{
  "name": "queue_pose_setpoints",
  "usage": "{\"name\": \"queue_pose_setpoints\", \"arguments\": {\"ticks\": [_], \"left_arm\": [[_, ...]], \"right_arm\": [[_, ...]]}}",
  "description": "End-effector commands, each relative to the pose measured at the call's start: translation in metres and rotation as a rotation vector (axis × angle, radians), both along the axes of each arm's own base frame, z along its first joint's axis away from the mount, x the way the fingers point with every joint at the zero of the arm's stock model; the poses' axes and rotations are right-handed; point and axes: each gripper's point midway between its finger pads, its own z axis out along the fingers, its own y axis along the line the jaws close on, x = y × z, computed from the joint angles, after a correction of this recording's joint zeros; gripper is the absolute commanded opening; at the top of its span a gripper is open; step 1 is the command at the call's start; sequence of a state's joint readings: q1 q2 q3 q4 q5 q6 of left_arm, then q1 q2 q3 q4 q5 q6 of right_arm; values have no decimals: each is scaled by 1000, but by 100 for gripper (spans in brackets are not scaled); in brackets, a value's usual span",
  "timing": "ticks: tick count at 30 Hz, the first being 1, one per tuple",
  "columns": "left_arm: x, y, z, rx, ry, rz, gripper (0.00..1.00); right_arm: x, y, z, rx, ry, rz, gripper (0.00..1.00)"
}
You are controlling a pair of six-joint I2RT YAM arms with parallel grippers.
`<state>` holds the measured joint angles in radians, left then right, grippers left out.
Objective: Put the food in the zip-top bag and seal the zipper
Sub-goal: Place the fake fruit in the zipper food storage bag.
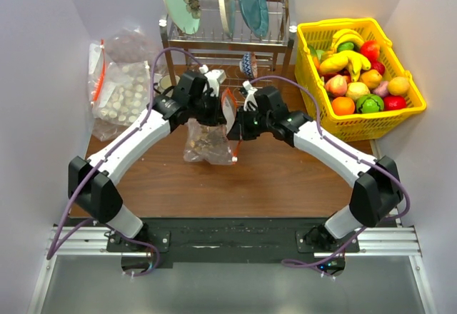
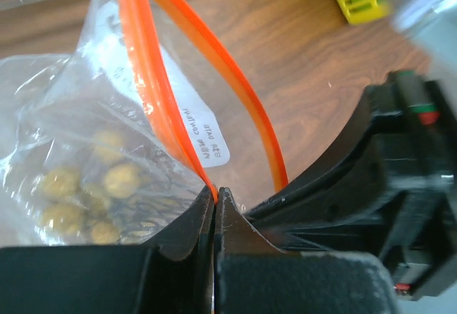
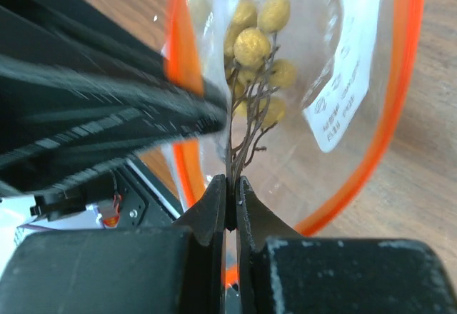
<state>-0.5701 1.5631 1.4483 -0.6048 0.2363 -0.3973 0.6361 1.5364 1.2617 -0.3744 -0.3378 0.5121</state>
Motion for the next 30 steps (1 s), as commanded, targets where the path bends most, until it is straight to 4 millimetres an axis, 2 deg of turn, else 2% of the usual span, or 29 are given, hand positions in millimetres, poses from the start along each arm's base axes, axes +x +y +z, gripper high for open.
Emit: {"name": "queue_pose_setpoints", "arguments": {"ticks": [1,4,6,8,11,15,16,17,19,20,27,30], "left_arm": [[13,3,49,-10,-166,2,0],[9,2,56,-24,-196,-37,0],[1,-5,57,-62,-198,-91,0],[-10,-14,59,-112,-191,-157,0],[-27,-23,65,-185,-188,-239,0],[-40,-17,81,-222,-245,-251,0],[-40,-15,81,-217,-248,-244,0],[-39,-11,77,-196,-244,-223,0],[-35,-6,68,-162,-232,-191,0],[-30,-1,58,-127,-216,-157,0],[-13,8,23,-50,-192,-72,0],[-8,9,5,-19,-170,-53,0]], "right_arm": [[-9,5,6,27,11,59,0],[-17,6,4,36,11,97,0],[-25,11,11,90,18,135,0],[-24,20,23,154,2,154,0],[-15,25,21,162,5,133,0],[-1,27,7,119,8,92,0],[1,26,6,115,4,86,5],[2,26,8,114,-1,82,20],[4,21,13,94,-33,64,35],[6,19,19,90,-53,57,40],[1,-9,49,3,-132,11,43],[-1,-21,60,-29,-163,-13,51]]}}
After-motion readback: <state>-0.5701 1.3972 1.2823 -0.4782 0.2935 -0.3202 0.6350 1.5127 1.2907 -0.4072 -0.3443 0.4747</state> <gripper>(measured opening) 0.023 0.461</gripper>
